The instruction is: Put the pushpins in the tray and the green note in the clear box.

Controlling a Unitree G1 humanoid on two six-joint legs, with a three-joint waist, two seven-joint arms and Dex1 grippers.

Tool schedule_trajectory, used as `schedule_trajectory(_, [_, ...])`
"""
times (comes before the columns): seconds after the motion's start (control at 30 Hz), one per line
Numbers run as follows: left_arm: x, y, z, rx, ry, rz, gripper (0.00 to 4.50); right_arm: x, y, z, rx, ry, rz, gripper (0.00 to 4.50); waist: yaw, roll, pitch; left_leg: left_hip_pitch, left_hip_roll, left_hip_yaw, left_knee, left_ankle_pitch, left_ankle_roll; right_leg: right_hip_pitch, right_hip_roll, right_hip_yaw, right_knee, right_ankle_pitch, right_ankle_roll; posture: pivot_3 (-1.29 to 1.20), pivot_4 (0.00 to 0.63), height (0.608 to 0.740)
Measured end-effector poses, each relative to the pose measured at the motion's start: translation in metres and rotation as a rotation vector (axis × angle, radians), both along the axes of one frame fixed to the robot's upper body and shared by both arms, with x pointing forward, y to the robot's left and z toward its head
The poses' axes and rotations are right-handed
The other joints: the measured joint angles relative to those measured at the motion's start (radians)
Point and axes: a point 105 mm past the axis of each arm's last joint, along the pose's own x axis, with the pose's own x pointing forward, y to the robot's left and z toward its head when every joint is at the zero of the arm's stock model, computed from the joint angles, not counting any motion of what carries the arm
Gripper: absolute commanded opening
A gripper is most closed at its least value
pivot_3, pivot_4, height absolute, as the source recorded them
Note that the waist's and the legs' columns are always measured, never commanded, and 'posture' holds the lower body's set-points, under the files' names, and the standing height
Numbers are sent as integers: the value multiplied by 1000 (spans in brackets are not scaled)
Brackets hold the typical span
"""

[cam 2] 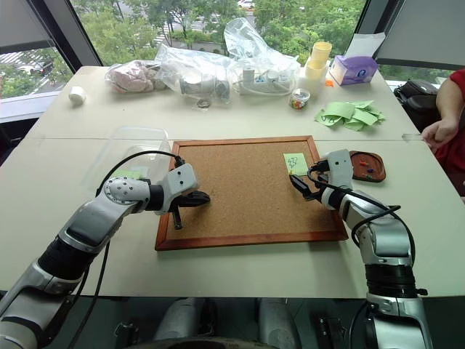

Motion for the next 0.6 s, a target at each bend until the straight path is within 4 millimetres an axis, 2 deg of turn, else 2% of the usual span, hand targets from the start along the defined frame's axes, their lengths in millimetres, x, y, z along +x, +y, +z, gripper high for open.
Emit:
schedule_trajectory(0.03, [0, 0, 0, 0, 0, 0, 0, 2, 0, 0, 3, -1, -4, 3615, 0, 0, 0, 0, 0, 0, 0, 0, 0, 0, 0, 0, 0, 0, 0, 0, 150, 735])
schedule_trajectory(0.27, [0, 0, 0, 1, -1, 2, 0, 4, -5, 1, 17, -2, -31, 20, 0, 0, 0, 0, 0, 0, 0, 0, 0, 0, 0, 0, 0, 0, 0, 0, 150, 735])
schedule_trajectory(0.6, [0, 0, 0, 2, 0, 3, 0, 4, -9, 1, 40, -14, -64, 20, 0, 0, 0, 0, 0, 0, 0, 0, 0, 0, 0, 0, 0, 0, 0, 0, 150, 735])
